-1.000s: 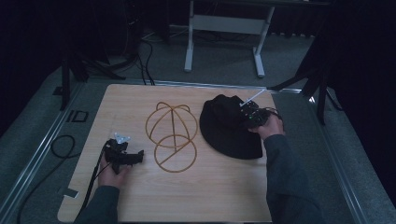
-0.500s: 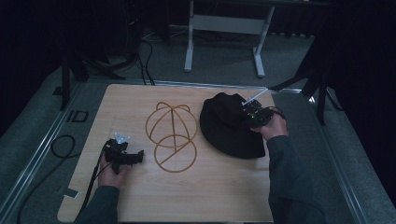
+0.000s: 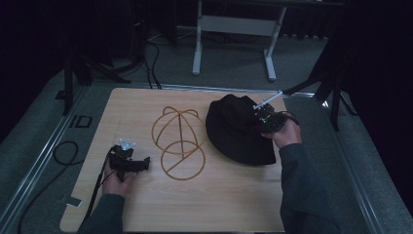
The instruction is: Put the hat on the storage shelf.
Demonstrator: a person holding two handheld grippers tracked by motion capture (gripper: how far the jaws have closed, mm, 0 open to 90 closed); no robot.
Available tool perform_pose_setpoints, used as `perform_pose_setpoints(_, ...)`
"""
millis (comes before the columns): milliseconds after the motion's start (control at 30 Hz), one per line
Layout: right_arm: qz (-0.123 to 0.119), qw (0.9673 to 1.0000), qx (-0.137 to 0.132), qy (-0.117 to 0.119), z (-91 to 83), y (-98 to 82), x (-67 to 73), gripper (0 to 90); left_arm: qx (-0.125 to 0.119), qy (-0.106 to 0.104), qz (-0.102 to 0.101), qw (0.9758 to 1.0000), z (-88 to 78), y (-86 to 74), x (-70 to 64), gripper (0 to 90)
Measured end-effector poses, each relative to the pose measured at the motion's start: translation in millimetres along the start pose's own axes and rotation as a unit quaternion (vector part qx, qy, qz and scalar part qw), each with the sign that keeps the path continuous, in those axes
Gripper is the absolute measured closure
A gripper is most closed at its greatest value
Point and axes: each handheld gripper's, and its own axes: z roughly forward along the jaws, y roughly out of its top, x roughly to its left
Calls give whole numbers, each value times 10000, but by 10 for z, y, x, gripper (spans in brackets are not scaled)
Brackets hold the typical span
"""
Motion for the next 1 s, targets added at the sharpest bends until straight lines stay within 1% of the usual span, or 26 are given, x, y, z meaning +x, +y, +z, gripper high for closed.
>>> perform_pose_setpoints(200,63,9996,-279,65,-65,2,31,871,-9,2,-12,10000,1,0,-2,13)
perform_pose_setpoints(367,33,9988,-476,106,-164,8,77,872,-9,2,-13,10000,1,0,-2,13)
perform_pose_setpoints(533,2,9971,-748,157,-273,7,129,871,-14,1,-21,10000,2,0,-3,13)
perform_pose_setpoints(700,60,9945,-1021,220,-338,-14,156,871,-22,0,-29,10000,3,0,-3,13)
perform_pose_setpoints(867,46,9932,-1129,272,-362,-28,171,871,-23,0,-30,10000,3,0,-3,13)
perform_pose_setpoints(1000,-14,9924,-1195,301,-383,-34,182,871,-20,-1,-30,10000,3,0,-3,13)
